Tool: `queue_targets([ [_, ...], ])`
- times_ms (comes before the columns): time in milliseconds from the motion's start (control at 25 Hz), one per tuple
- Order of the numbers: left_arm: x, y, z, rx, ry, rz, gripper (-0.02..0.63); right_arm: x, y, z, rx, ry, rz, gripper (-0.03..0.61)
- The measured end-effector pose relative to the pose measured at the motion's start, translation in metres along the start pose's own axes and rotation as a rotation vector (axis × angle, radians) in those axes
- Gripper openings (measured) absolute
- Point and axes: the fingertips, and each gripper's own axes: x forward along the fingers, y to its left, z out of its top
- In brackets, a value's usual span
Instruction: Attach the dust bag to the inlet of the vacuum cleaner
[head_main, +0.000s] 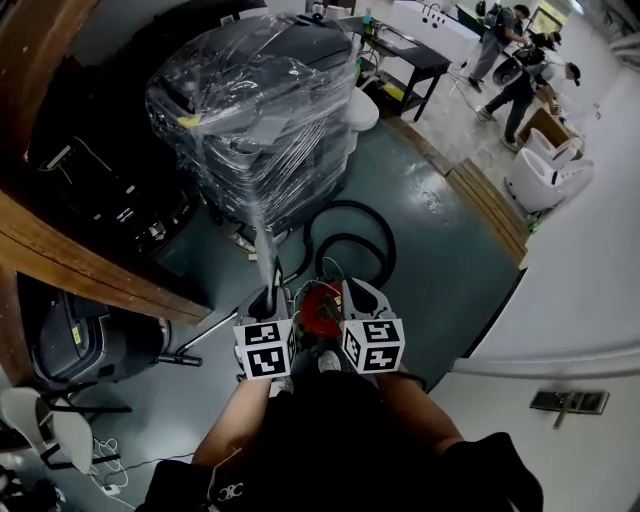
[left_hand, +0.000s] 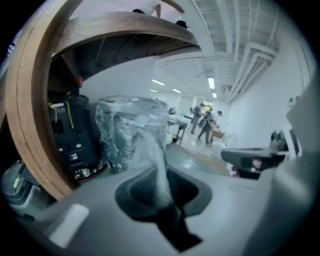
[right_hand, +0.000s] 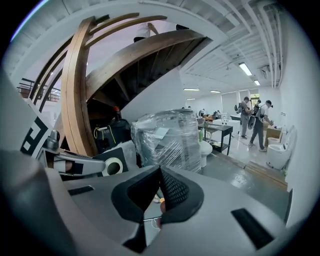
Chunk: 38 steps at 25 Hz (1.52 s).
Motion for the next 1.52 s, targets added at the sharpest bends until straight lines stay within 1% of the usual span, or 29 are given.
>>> queue_targets([
  [120, 0.002, 0.01, -0.006, -0.018, 0.014, 0.041, 0.046, 0.015, 0.006, -0.006, -0.014, 0.034, 0.051, -0.002],
  [280, 0.007, 0.026, -0.029, -0.032, 0.043, 0.11, 0.046, 0.033, 0.006, -0.026, -0.015, 0.095, 0.108, -0.002],
  [440, 0.008, 0.043, -0.061, -0.08, 0.096, 0.191, 0.046, 0.049, -0.001, -0.048, -0.028, 0.157, 0.149, -0.002],
  [520, 0.011, 0.05, -0.077, -0.102, 0.116, 0.219, 0.046, 0.057, -0.005, -0.058, -0.033, 0.184, 0.161, -0.002],
  [840, 0.022, 0.069, -0.152, -0.163, 0.215, 0.283, 0.046, 0.086, -0.013, -0.12, -0.061, 0.314, 0.195, -0.002],
  [1000, 0.037, 0.077, -0.195, -0.204, 0.255, 0.299, 0.046, 0.098, -0.015, -0.154, -0.107, 0.37, 0.21, -0.002],
  [1120, 0.055, 0.081, -0.23, -0.219, 0.285, 0.292, 0.046, 0.106, -0.021, -0.184, -0.114, 0.411, 0.213, -0.002],
  [1320, 0.096, 0.09, -0.299, -0.259, 0.347, 0.301, 0.046, 0.134, -0.039, -0.256, -0.144, 0.493, 0.208, -0.002],
  [1520, 0.128, 0.074, -0.359, -0.247, 0.402, 0.273, 0.046, 0.168, -0.061, -0.325, -0.158, 0.543, 0.179, -0.002],
])
